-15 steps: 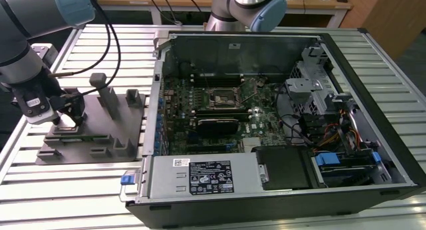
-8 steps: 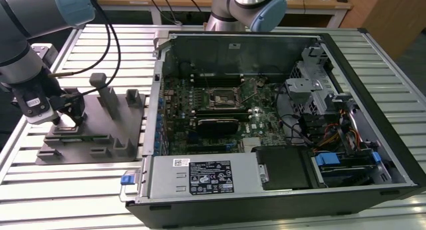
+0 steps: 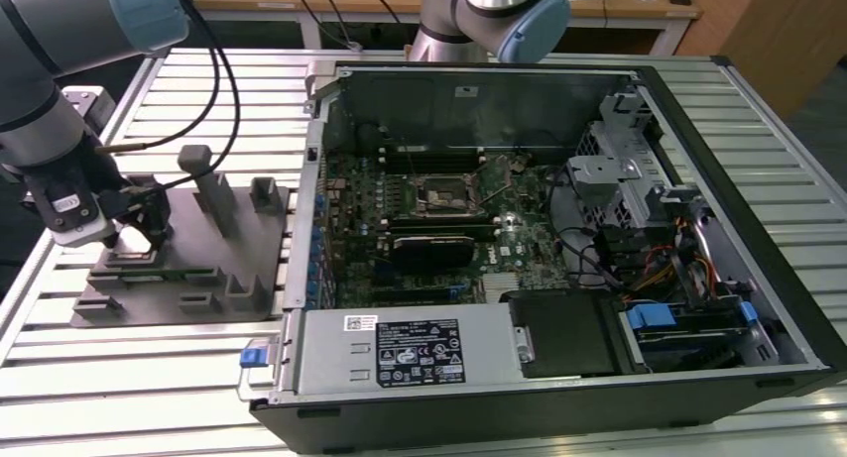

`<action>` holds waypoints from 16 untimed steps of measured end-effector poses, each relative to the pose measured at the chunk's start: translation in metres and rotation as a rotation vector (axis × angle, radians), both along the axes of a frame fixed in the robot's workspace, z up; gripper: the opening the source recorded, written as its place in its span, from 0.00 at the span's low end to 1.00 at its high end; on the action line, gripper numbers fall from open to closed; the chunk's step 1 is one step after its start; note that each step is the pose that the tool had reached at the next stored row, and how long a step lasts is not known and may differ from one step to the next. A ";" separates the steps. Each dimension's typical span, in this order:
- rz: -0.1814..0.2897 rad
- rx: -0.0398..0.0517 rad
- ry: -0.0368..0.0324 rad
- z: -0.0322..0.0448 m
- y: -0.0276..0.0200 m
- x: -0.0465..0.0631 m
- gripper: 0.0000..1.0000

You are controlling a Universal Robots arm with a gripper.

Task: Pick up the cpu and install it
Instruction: 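Pick up the cpu and move it towards the insertion slot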

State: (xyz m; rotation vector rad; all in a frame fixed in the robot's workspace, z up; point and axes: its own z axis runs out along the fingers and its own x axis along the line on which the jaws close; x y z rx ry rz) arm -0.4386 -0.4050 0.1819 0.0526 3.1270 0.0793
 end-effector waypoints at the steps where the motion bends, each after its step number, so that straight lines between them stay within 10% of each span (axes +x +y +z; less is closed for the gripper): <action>1: 0.000 -0.0001 0.0002 0.0004 0.0000 0.000 0.62; 14: 0.000 -0.0001 0.0002 0.0017 0.0000 0.000 0.54; 16: 0.000 0.0000 0.0000 0.0153 0.0000 0.000 0.54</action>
